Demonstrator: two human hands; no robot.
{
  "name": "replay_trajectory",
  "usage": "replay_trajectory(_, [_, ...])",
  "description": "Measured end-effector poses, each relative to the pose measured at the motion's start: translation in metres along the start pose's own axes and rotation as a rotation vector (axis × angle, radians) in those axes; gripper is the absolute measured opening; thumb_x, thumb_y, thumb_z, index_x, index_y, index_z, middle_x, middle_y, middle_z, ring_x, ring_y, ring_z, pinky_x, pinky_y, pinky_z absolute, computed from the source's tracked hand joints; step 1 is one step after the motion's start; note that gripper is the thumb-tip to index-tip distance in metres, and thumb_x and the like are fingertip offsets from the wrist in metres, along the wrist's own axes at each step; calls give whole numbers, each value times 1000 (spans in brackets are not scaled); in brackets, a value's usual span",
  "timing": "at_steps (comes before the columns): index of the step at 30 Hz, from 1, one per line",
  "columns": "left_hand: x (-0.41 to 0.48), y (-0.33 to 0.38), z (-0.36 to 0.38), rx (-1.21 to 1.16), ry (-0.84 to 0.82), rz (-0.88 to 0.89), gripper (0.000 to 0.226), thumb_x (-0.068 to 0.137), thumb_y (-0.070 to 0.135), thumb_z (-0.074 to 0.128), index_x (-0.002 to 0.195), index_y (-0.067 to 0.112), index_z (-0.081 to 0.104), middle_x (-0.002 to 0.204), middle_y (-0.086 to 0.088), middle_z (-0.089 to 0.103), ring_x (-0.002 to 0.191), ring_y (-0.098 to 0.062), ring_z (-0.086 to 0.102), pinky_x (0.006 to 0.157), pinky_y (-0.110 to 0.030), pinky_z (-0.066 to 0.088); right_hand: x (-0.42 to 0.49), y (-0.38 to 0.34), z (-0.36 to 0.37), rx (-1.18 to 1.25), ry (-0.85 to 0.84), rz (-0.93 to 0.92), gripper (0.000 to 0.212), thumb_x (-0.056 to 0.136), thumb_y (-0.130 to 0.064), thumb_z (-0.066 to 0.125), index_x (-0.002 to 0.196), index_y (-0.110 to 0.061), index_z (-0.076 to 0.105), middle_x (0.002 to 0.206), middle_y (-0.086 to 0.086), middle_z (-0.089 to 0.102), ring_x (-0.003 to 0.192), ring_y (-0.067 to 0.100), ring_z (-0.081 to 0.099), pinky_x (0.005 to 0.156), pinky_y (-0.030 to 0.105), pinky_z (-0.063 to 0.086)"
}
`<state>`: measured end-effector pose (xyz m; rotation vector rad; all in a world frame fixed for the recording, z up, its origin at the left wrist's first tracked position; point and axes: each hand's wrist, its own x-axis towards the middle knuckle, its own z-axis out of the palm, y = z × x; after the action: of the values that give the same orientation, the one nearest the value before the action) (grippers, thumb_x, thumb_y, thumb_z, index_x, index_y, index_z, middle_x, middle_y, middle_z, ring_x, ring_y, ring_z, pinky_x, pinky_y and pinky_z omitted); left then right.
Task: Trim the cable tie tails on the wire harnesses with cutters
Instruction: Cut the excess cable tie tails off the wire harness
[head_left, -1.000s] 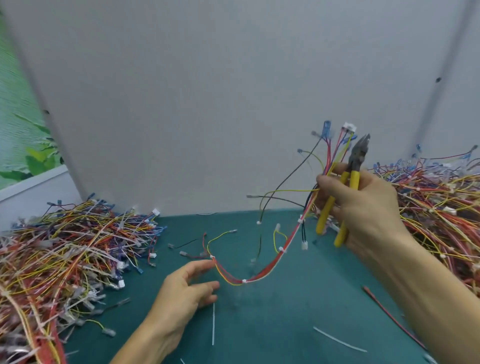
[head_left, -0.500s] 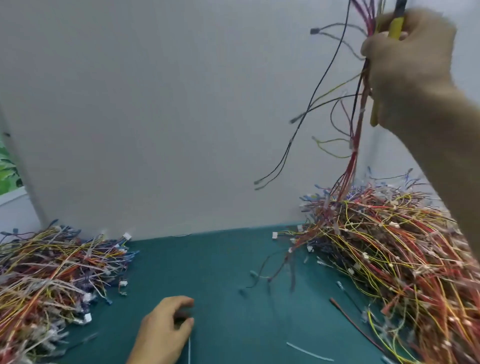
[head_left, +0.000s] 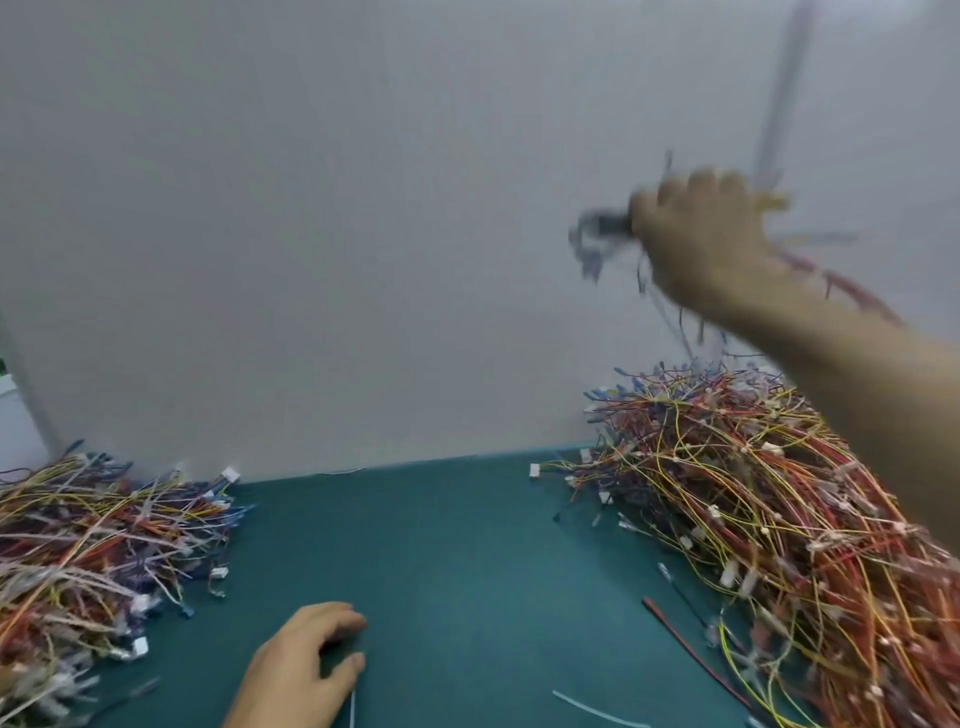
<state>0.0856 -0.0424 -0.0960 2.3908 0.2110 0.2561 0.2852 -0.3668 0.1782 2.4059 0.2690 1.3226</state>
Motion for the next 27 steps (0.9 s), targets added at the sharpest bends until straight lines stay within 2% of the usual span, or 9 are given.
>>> replay_trajectory(1, [0, -1, 1, 11, 1, 6, 27, 75, 13, 78, 95, 29, 71, 110, 17, 61, 92, 0, 61, 89, -15, 43, -23, -12, 14, -16, -68, -56, 28, 74, -1, 61, 101, -8, 57, 94, 17, 64, 91, 38, 59, 75, 41, 43])
replay_trajectory(2, [0, -1, 1, 22, 1, 12, 27, 75, 14, 77, 96, 30, 71, 111, 17, 60, 92, 1, 60, 86, -11, 41, -54, -24, 30, 26, -283, -23, 28, 79, -5, 59, 106, -12, 57, 99, 11, 64, 95, 34, 59, 78, 39, 43])
replay_trajectory(5, [0, -1, 1, 50, -7, 32, 31, 76, 19, 77, 101, 37, 68, 114, 21, 56, 96, 4, 56, 83, -3, 38, -109, -29, 76, 61, -457, 62, 24, 87, -10, 53, 110, -16, 56, 103, 6, 64, 97, 28, 58, 82, 39, 47])
replay_trajectory(10, [-1, 3, 2, 109, -28, 44, 36, 79, 25, 74, 105, 44, 60, 118, 23, 53, 109, -3, 52, 104, -22, 36, -114, -27, 98, 215, -393, 191, 18, 85, -8, 55, 102, -9, 58, 88, 10, 65, 80, 33, 59, 62, 36, 43])
replay_trajectory(14, [0, 4, 3, 145, -28, 57, 36, 79, 27, 74, 106, 45, 59, 118, 25, 51, 111, -4, 52, 101, -20, 36, -98, -15, 101, 357, -43, 372, 15, 79, 5, 56, 94, 1, 56, 81, 21, 60, 67, 40, 56, 53, 35, 32])
replay_trajectory(16, [0, 2, 5, 139, -16, 59, 35, 79, 25, 75, 106, 42, 61, 119, 23, 53, 110, -5, 53, 101, -20, 36, -102, -17, 104, 314, -100, 236, 15, 79, 4, 57, 93, -2, 59, 84, 18, 62, 70, 37, 58, 54, 36, 38])
replay_trajectory(20, [1, 0, 6, 182, -27, 85, 35, 82, 29, 71, 111, 43, 59, 121, 25, 49, 111, -3, 50, 97, -13, 32, -119, -29, 108, 128, -597, -85, 15, 85, -9, 53, 97, -17, 56, 86, 0, 62, 79, 22, 60, 73, 39, 55])
replay_trajectory(23, [2, -3, 7, 191, -22, 103, 32, 83, 29, 70, 111, 42, 60, 122, 25, 48, 111, -2, 49, 94, -12, 30, -112, -34, 101, 184, -635, -73, 13, 87, -13, 51, 97, -17, 58, 91, 1, 61, 82, 21, 59, 75, 40, 56])
replay_trajectory(27, [2, -4, 9, 247, -23, 146, 28, 88, 35, 63, 115, 41, 57, 126, 28, 42, 117, 2, 42, 92, -6, 22, -102, -33, 89, 279, -660, -45, 27, 90, -17, 52, 114, -16, 64, 115, 6, 54, 98, 28, 59, 83, 41, 53])
